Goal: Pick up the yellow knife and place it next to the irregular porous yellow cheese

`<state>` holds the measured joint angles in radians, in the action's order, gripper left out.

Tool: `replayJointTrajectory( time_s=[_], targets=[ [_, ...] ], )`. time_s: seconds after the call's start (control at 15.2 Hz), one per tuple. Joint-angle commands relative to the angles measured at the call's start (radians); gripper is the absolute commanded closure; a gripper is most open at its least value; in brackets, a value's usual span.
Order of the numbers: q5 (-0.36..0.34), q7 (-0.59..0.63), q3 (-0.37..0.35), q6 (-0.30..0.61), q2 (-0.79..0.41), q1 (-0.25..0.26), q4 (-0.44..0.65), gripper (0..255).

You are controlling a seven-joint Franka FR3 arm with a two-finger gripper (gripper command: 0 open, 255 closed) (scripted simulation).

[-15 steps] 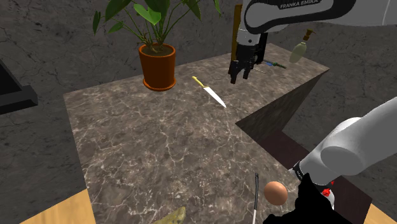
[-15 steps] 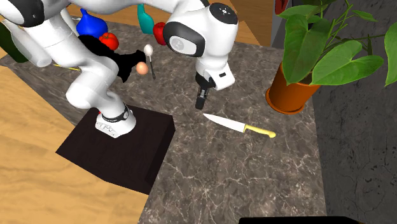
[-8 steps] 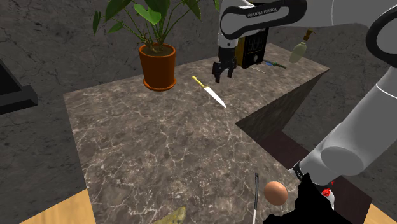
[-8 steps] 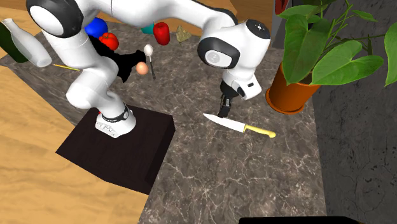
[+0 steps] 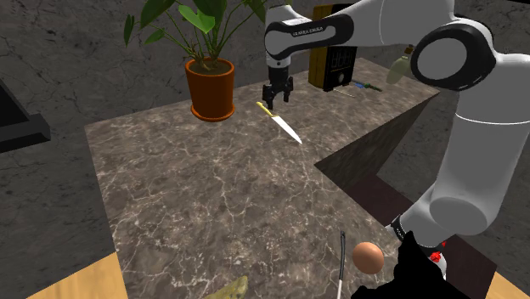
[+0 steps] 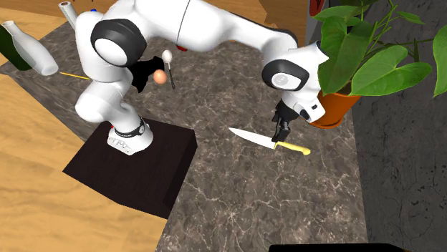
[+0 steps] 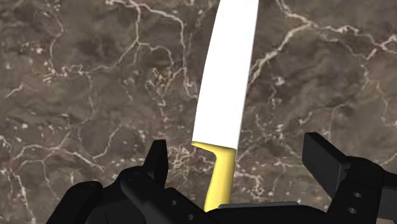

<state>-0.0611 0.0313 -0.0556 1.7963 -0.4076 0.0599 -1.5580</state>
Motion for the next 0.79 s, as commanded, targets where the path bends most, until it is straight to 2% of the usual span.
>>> replayJointTrajectory(
  time_s=[0.0, 0.13, 0.73],
  targets=[
    [-0.017, 0.003, 0.002, -0.022, -0.091, 0.009, 0.11, 0],
    [-0.031, 0.004, 0.005, -0.052, -0.181, 0.019, 0.228, 0],
    [-0.033, 0.007, 0.007, 0.049, -0.183, 0.015, 0.129, 0]
  ],
)
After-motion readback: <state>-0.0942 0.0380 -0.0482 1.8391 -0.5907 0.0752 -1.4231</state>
